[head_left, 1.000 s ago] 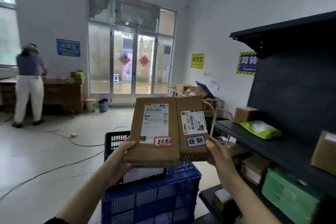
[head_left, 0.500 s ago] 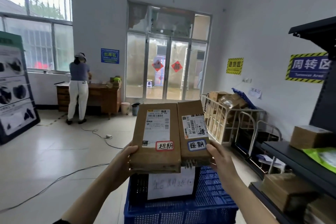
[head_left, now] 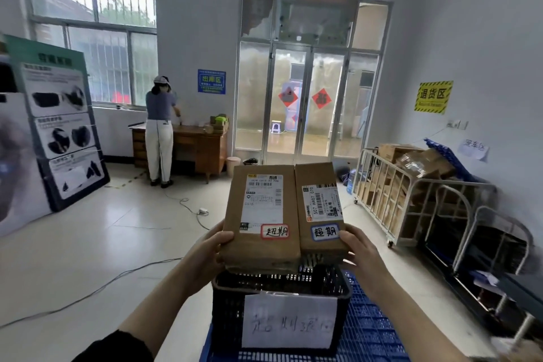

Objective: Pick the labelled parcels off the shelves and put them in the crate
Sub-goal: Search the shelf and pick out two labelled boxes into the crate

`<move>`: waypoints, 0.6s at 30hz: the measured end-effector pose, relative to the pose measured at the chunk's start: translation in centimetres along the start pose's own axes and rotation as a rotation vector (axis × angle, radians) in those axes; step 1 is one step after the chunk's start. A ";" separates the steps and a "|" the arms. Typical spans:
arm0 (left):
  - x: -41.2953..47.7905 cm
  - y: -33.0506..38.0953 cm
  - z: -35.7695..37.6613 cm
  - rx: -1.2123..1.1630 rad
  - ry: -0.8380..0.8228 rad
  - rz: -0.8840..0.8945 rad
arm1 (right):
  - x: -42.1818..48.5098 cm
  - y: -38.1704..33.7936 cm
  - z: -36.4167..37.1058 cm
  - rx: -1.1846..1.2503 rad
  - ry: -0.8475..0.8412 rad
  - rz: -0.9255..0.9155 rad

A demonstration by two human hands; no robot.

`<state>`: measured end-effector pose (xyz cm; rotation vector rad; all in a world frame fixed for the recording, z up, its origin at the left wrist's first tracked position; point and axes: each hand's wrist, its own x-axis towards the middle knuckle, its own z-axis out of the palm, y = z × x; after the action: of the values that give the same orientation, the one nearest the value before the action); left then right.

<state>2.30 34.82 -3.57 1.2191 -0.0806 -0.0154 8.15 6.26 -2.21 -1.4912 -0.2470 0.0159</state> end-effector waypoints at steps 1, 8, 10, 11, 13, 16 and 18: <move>0.9 -0.2 -0.1 0.008 0.007 -0.009 | 1.0 0.6 -0.2 0.011 -0.001 0.014; 8.1 -2.1 -2.3 0.069 0.003 -0.092 | 8.1 4.7 -1.0 0.062 -0.003 0.088; 10.5 -2.5 -3.5 0.095 -0.033 -0.123 | 10.3 6.0 -0.9 0.069 0.011 0.119; 11.7 -2.7 -4.2 0.110 -0.050 -0.144 | 11.4 6.5 -0.8 0.070 0.019 0.132; 14.3 -3.2 -5.7 0.132 -0.074 -0.186 | 13.7 7.7 -0.5 0.064 0.036 0.156; 18.2 -4.6 -8.3 0.148 -0.060 -0.275 | 17.1 10.1 -0.3 0.061 0.069 0.206; 20.8 -5.9 -10.0 0.147 -0.036 -0.328 | 19.1 11.8 0.0 0.063 0.089 0.243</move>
<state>23.91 41.03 -11.40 1.3685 0.0898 -0.3225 28.45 10.35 -10.96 -1.4476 0.0069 0.1506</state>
